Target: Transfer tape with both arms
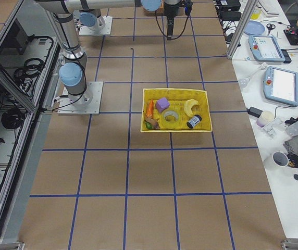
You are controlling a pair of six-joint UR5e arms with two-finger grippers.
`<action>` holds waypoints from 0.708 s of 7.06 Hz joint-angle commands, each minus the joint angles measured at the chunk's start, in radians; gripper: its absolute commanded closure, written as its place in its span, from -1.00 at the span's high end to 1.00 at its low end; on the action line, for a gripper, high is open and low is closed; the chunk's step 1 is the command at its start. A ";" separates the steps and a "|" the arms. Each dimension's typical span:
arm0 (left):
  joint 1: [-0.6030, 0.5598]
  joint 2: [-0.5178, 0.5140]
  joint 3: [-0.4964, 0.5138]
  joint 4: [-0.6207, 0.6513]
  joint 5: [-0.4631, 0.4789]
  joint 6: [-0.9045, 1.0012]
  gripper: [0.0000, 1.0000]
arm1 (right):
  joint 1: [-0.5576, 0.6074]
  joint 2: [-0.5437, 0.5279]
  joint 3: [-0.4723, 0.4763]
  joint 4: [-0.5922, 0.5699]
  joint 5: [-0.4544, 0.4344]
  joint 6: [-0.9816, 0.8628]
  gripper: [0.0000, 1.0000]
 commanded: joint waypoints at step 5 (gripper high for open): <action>0.002 -0.004 -0.002 0.001 0.006 0.000 1.00 | -0.001 0.002 0.003 0.003 0.000 -0.010 1.00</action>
